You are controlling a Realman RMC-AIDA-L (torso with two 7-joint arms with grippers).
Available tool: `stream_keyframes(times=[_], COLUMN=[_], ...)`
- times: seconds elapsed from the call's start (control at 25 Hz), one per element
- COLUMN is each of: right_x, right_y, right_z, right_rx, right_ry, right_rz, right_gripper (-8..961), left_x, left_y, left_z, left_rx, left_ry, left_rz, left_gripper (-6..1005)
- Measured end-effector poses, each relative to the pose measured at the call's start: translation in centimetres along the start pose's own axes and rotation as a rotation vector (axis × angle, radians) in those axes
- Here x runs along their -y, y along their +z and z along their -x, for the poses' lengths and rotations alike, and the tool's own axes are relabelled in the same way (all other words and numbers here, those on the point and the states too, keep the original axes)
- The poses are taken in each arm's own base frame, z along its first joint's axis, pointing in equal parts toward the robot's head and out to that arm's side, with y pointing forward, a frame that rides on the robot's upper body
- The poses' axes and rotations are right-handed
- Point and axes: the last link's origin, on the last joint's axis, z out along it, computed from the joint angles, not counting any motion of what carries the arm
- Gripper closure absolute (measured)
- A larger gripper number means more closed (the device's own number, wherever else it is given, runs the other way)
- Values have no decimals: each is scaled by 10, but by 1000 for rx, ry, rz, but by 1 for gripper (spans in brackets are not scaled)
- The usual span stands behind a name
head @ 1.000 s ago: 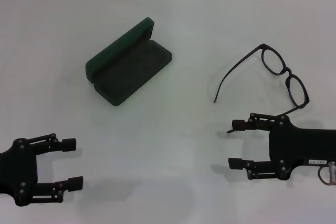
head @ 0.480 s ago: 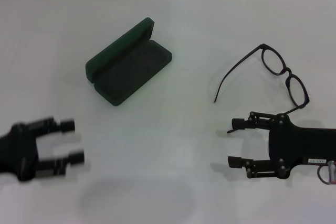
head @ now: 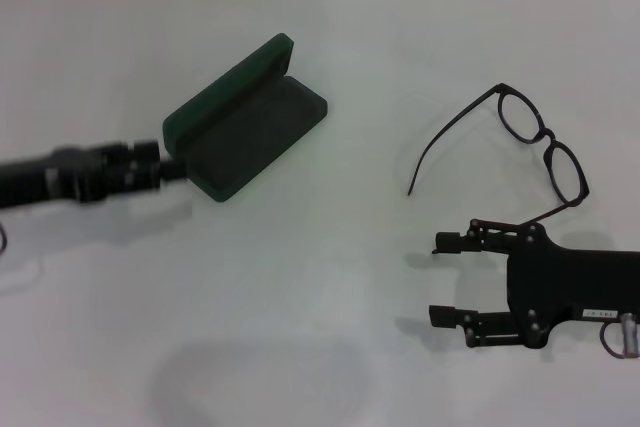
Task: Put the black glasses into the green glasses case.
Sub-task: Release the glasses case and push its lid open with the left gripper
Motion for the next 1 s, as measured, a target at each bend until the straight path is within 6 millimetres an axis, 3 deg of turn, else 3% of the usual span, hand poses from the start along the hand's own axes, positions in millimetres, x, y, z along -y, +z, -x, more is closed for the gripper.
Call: stream_keyframes(times=[0.24, 0.52, 0.72, 1.0], right_x=[-3, -4, -5, -8], right_y=[0, 2, 4, 5], right_z=[-2, -2, -2, -5], right_rx=[1, 0, 3, -12], right_ry=[13, 12, 13, 15], right_rz=[5, 17, 20, 31], right_gripper=[184, 184, 184, 185], left_x=[11, -2, -9, -10], left_y=[19, 58, 98, 140], left_z=[-55, -119, -141, -141], left_rx=[151, 310, 454, 600], left_ry=[30, 188, 291, 392], left_rz=[-95, -183, -236, -332], left_gripper=[156, 156, 157, 157])
